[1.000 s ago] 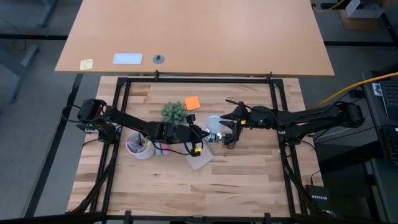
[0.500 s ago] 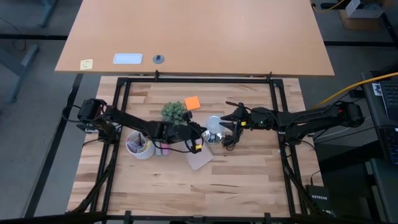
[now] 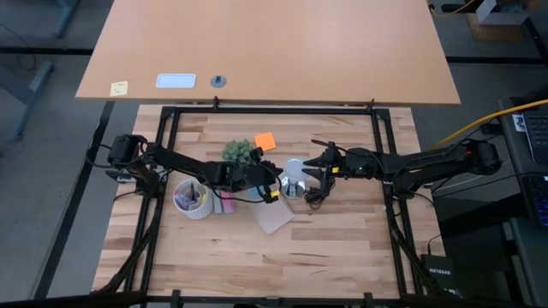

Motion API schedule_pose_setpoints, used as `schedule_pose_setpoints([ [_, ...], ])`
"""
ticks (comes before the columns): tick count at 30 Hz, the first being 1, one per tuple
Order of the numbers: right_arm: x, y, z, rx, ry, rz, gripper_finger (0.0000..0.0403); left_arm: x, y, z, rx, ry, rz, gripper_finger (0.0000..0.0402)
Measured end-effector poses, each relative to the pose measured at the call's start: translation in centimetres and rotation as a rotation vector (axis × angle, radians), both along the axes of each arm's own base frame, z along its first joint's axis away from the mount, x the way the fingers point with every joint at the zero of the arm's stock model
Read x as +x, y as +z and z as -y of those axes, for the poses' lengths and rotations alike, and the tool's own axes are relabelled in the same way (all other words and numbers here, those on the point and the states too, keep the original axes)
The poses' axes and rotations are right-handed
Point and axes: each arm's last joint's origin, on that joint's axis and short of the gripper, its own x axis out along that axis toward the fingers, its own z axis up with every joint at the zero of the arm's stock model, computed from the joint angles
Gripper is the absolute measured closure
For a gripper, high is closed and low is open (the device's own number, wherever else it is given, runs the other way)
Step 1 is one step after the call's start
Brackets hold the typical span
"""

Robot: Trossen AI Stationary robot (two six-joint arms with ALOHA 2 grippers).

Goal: Screw lightbulb
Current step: Insert the lightbulb into the silver lamp socket

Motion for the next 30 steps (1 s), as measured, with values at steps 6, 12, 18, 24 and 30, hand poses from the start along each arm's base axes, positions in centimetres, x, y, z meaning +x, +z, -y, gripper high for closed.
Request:
schedule_pose_setpoints([
  [6, 0.1, -0.1, 0.0, -0.002, -0.005, -0.001, 0.0276, -0.3, -0.2, 1.7, 0.003, -0.047, -0.030, 0.0401],
  [12, 0.9, -0.7, 0.0, -0.002, -0.007, -0.013, 0.0276, -0.3, 0.2, 3.3, 0.007, -0.101, 0.018, 0.0401],
  [18, 1.4, -1.0, 0.0, 0.002, 0.004, 0.000, 0.0276, 0.0, 0.8, 3.7, 0.001, -0.140, 0.082, 0.0401],
  [24, 1.4, -1.0, 0.0, 0.005, 0.017, 0.005, 0.0276, 0.3, 1.4, 3.4, 0.022, -0.134, 0.140, 0.0401],
  [30, 1.4, -1.1, 0.0, 0.006, 0.018, 0.002, 0.0276, 0.6, 2.0, 2.6, 0.055, -0.106, 0.185, 0.0401],
])
